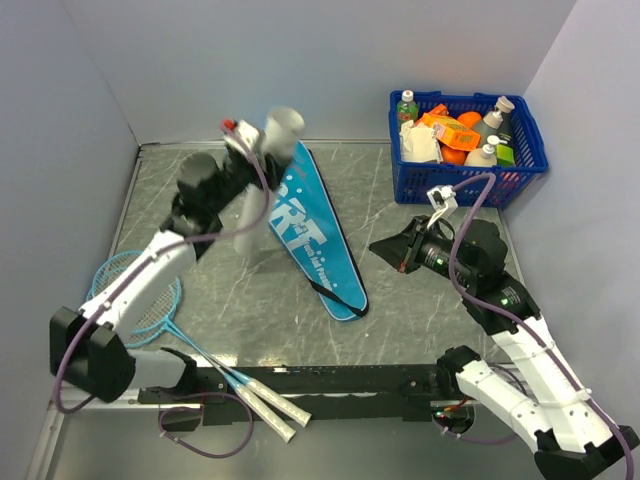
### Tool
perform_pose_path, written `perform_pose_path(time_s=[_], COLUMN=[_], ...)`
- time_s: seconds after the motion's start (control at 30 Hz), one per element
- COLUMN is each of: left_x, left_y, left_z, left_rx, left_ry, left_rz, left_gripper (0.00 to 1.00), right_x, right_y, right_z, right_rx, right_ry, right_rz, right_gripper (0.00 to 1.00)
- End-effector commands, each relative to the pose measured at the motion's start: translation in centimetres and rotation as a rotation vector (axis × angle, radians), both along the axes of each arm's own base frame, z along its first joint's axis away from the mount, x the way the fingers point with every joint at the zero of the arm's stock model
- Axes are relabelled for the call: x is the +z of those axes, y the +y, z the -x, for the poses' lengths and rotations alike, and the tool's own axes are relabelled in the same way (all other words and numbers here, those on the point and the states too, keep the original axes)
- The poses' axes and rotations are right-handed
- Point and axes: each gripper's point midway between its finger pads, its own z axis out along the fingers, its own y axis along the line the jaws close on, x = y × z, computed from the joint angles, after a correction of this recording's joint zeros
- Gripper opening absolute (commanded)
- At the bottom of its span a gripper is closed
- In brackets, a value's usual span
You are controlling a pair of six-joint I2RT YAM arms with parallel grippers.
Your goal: Pack up the badminton gear
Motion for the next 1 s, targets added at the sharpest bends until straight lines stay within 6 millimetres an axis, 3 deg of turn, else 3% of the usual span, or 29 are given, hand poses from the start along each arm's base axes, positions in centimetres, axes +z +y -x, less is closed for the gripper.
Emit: perform_pose_path(time_s=[0.0, 0.07, 0.1, 0.27, 0.37, 0.4, 0.43, 0.5, 0.67, 0.8, 0.97], left_x=[4.7, 4.9, 4.6, 2.4, -0.7, -3.1, -2.8, -5.5, -11.2, -14.2, -18.7], left_y=[5.6, 7.5, 9.5, 15.0, 18.0, 18.8, 19.6, 21.9, 26.2, 29.2, 30.8], left_z=[-4.8, -7.4, -8.8, -15.0, -18.1, -19.4, -20.2, -22.1, -25.3, -26.6, -27.3], left_rx=[0.116, 0.157, 0.201, 0.335, 0.406, 0.425, 0.445, 0.494, 0.578, 0.607, 0.627], left_ry=[-0.055, -0.027, -0.007, 0.073, 0.151, 0.198, 0.189, 0.242, 0.339, 0.382, 0.444], left_rz=[-0.037, -0.061, -0.077, -0.158, -0.202, -0.217, -0.225, -0.243, -0.313, -0.289, -0.289], left_gripper=[0.01, 0.01, 0.01, 0.01, 0.01, 0.01, 0.01, 0.01, 0.01, 0.01, 0.19], right_x=[0.6, 0.1, -1.1, -2.8, -3.9, -4.1, -4.4, -5.1, -7.3, -8.7, -10.0], right_y=[-0.6, 0.0, 0.2, 1.1, 1.2, 1.2, 1.2, 1.4, 2.3, 2.7, 3.3], right_z=[-0.2, 0.1, 0.2, 0.7, 0.3, 0.2, 0.0, -0.3, -0.9, -1.6, -2.4], right_rx=[-0.032, -0.001, 0.010, 0.068, 0.067, 0.069, 0.068, 0.068, 0.098, 0.102, 0.111], right_ry=[-0.052, -0.035, -0.009, 0.022, 0.034, 0.037, 0.041, 0.048, 0.097, 0.121, 0.144], right_rz=[-0.011, -0.035, -0.036, -0.061, -0.028, -0.018, -0.006, 0.001, 0.009, 0.021, 0.026], right_gripper=[0.00, 0.00, 0.00, 0.00, 0.00, 0.00, 0.00, 0.00, 0.00, 0.00, 0.15])
